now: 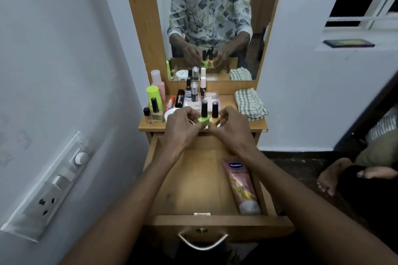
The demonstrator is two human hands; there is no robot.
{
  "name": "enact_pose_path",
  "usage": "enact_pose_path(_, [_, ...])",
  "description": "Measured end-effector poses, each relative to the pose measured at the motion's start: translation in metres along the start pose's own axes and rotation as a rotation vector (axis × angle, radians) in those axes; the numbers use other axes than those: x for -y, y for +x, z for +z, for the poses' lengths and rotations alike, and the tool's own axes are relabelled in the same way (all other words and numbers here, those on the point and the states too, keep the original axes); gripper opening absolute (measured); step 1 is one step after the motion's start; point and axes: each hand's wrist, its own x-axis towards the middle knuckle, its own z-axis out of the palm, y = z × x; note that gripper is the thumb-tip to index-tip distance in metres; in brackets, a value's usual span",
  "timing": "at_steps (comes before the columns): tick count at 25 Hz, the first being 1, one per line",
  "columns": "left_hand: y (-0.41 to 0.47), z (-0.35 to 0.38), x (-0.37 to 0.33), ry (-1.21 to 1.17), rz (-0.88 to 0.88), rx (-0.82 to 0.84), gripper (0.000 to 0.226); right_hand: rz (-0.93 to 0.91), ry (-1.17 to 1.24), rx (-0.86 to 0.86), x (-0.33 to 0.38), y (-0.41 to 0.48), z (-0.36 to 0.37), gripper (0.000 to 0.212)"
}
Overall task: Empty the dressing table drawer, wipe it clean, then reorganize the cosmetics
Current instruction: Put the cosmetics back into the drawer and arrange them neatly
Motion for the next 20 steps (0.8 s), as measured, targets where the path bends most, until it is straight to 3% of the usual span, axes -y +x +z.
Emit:
enact_pose_path(6, [-0.040, 0.047, 0.054, 0.192, -0.052, 0.224, 0.017, 0.312, -0.013, 0.087, -0.040, -0.051, 0.019, 0.022])
enact_pose_path(11, [-0.021, 0.080, 0.061, 0.235, -0.142, 0.151, 0.011, 0.498, -0.110, -0.025, -0.045, -0.030, 0.057, 0.011])
enact_pose_path(16, [-0.020, 0.092, 0.068, 0.179, -0.167, 0.109, 0.009, 0.502, -0.246, -0.035, -0.049, -0.029, 0.066, 0.014])
enact_pose_path(20, [-0.020, 0.094, 0.071, 0.165, -0.180, 0.067, 0.011, 0.551, -0.218, -0.029, -0.047, -0.029, 0.065, 0.012])
